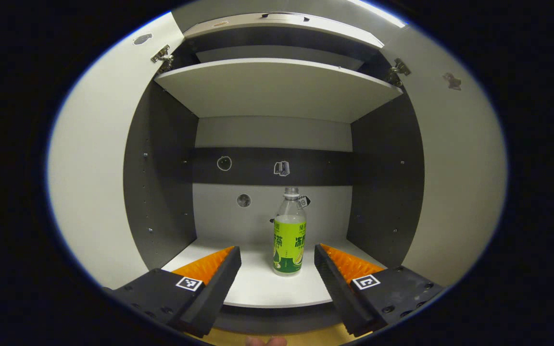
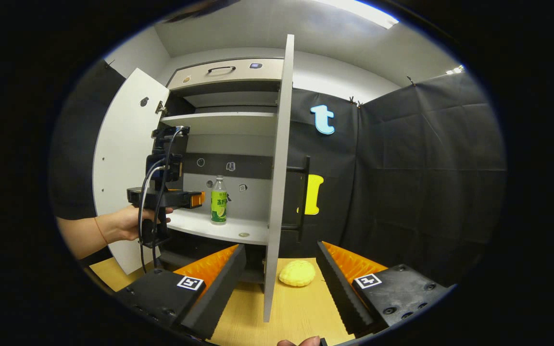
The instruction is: Grasp the bottle in the cabinet with the left hand and place it on the coaster, then close the right door with the right hand and the left door with the left hand.
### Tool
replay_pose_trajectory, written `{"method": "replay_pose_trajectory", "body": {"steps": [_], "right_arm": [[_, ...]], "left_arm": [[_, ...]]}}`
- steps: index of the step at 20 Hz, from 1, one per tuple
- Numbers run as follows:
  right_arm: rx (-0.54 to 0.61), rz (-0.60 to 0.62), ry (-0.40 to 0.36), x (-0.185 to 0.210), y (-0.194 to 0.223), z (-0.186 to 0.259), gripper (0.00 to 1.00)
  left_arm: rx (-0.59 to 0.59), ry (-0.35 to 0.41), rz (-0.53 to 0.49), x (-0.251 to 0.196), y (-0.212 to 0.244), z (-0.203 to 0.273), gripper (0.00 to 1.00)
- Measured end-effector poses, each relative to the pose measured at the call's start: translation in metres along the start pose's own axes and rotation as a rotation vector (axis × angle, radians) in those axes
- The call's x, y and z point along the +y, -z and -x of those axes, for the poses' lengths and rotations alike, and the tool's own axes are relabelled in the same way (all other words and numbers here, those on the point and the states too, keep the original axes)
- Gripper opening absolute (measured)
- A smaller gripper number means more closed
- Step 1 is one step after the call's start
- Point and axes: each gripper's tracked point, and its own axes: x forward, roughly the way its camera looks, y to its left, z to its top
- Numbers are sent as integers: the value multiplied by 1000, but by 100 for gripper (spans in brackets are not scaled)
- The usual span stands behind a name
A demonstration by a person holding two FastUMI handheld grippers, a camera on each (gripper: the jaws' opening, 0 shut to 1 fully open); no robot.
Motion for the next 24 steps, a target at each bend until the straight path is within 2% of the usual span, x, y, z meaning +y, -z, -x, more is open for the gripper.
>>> {"method": "replay_pose_trajectory", "body": {"steps": [3, 10, 17, 19, 24], "right_arm": [[17, 3, 22, -15, 7, -8, 98], [34, 11, 43, -35, 18, -28, 98], [61, 11, 77, -51, 30, -41, 98], [61, 9, 87, -54, 32, -44, 98], [46, 18, 99, -51, 26, -41, 98]], "left_arm": [[9, 14, -4, -11, 2, -33, 97], [36, -9, -14, -13, 15, -106, 97], [33, 3, 3, -16, 19, -147, 97], [29, 22, 14, -19, 20, -146, 80], [26, 39, 4, -16, 15, -137, 78]]}}
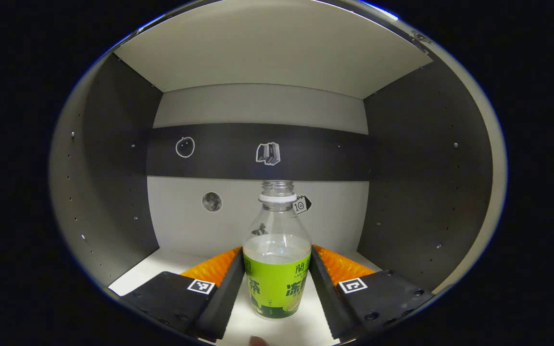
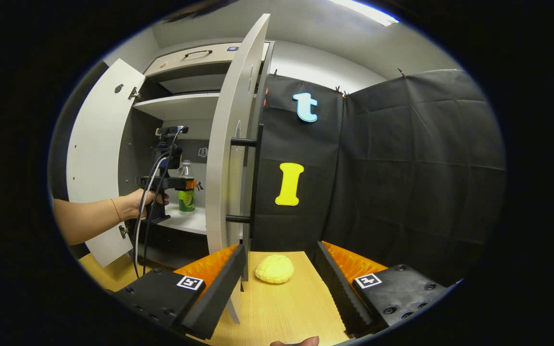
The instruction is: Grasp the bottle in the cabinet with the left hand and place it on the coaster, then close the right door with the right hand and the left door with the left hand.
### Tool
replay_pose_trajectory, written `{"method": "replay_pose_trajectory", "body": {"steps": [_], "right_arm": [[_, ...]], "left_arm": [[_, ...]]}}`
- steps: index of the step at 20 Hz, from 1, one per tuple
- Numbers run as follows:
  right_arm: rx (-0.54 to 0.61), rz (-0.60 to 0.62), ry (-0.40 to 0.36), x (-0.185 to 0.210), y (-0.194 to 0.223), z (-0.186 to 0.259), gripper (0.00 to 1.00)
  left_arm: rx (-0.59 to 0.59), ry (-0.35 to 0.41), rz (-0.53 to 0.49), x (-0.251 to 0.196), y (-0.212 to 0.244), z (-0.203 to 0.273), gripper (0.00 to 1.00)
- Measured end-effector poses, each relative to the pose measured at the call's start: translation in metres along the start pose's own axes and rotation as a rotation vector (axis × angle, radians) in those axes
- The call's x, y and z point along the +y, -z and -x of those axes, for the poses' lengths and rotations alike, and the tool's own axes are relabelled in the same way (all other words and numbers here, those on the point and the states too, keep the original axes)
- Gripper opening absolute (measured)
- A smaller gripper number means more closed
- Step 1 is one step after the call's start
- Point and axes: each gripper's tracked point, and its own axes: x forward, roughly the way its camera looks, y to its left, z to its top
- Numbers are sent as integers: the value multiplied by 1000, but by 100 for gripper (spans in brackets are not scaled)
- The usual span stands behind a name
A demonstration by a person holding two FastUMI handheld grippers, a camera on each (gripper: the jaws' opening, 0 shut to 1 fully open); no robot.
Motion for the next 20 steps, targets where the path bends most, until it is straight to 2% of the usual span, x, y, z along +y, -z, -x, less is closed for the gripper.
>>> {"method": "replay_pose_trajectory", "body": {"steps": [12, 20], "right_arm": [[-42, -9, -11, 30, -18, 39, 98], [-55, 9, -9, 43, -23, 63, 98]], "left_arm": [[-92, 85, -14, 10, -52, 124, 78], [-121, 111, -13, 18, -37, 227, 78]]}}
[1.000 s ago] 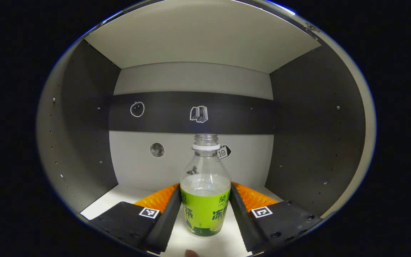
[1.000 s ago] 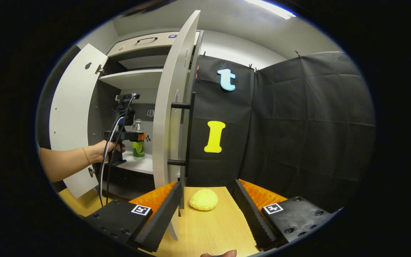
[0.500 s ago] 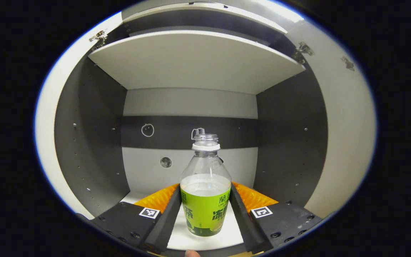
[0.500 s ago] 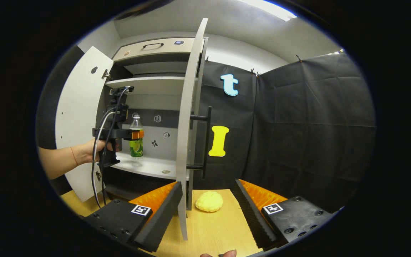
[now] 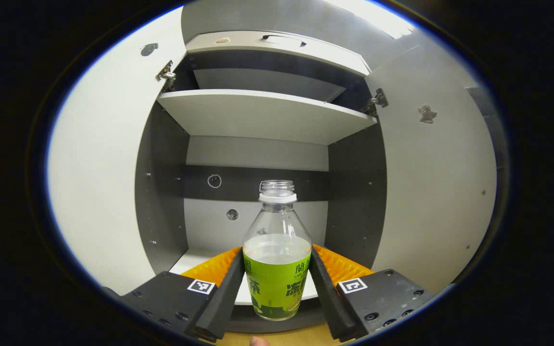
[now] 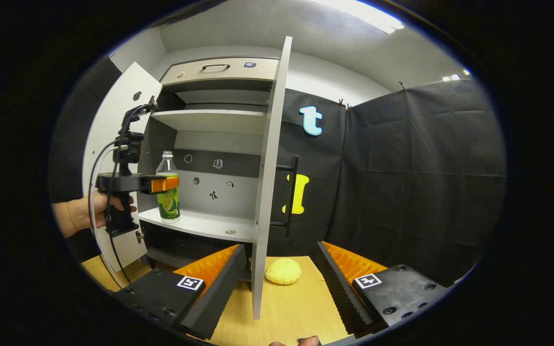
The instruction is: Grasp the bottle in the cabinet with the left hand and place it on the coaster, then close the right door with the right hand and the left door with the left hand.
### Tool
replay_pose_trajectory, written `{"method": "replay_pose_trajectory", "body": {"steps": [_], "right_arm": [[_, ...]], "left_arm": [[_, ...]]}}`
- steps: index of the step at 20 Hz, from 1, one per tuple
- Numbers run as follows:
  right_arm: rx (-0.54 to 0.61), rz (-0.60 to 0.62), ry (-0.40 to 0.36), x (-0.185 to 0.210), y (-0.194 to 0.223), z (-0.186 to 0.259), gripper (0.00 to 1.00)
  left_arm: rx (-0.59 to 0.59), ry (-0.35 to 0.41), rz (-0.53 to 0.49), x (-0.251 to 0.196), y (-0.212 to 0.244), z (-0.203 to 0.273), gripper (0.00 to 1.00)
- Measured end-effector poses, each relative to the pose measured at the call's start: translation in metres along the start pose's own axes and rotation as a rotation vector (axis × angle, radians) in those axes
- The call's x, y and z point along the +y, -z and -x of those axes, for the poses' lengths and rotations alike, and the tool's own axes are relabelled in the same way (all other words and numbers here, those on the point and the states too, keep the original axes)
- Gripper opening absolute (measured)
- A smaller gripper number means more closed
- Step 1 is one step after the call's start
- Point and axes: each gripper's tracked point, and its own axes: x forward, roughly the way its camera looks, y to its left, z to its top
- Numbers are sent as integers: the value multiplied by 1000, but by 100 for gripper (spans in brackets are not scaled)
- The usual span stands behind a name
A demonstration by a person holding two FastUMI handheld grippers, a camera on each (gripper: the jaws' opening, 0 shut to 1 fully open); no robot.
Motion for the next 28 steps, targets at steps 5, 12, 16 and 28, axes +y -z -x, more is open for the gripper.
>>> {"method": "replay_pose_trajectory", "body": {"steps": [5, 12, 16, 28], "right_arm": [[3, 12, -4, 8, 2, 8, 98], [7, 32, 4, 9, 2, 14, 98], [3, 2, -14, 13, -5, 12, 98], [4, -10, -32, 7, -19, -5, 97]], "left_arm": [[-37, 25, 3, -9, 26, 57, 78], [-38, 3, 47, -28, 94, 116, 78], [11, 1, 54, -46, 148, 146, 78], [188, 77, 60, -90, 297, 207, 79]]}}
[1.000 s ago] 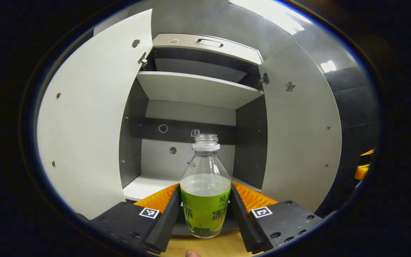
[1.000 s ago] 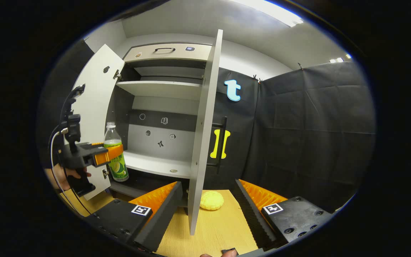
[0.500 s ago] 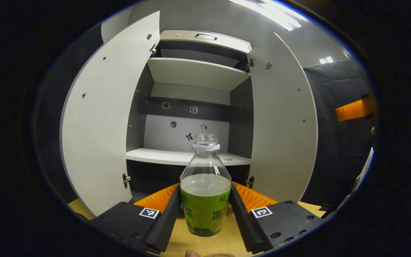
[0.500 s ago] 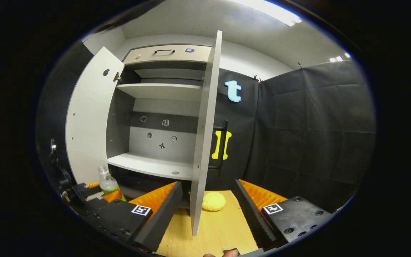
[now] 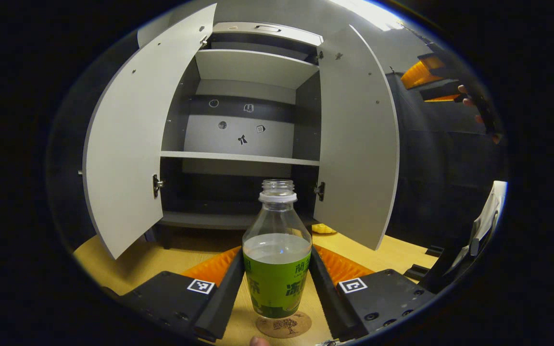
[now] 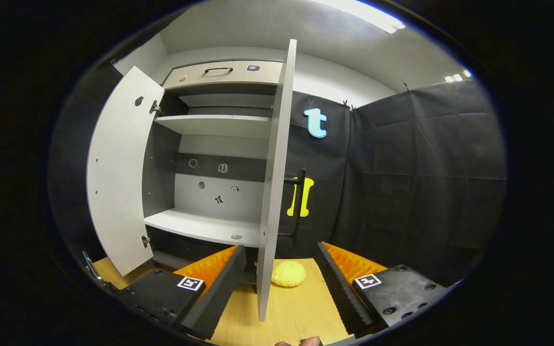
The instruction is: Grasp the bottle in the cabinet with the left hand and place it on the coaster, then close the right door with the right hand and the left door with the left hand.
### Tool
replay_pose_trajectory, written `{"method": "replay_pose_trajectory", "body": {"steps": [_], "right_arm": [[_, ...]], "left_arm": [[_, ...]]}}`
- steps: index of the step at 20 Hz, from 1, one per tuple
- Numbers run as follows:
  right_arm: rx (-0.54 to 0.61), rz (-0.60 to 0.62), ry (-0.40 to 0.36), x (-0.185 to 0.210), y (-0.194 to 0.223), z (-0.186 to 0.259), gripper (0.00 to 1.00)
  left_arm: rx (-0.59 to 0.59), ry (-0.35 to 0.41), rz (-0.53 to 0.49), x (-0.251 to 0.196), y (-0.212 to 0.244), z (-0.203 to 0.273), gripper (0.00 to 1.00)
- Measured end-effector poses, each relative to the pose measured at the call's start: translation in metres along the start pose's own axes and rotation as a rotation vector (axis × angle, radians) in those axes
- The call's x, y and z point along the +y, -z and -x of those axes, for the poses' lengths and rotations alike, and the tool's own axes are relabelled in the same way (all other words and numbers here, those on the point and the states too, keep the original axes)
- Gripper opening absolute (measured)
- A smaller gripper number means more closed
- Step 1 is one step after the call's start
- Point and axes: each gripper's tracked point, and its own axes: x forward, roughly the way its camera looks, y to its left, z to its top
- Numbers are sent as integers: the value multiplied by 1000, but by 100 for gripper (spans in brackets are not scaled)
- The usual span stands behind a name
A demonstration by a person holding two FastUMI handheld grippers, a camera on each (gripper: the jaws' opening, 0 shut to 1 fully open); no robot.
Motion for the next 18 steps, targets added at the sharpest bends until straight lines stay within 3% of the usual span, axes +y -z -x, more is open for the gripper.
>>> {"method": "replay_pose_trajectory", "body": {"steps": [8, 18], "right_arm": [[39, 26, 7, 0, 3, -6, 97], [48, 71, -47, 23, 4, -3, 98]], "left_arm": [[-10, 48, -16, -19, 41, 0, 79], [-20, 83, -29, -24, 60, -3, 80]]}}
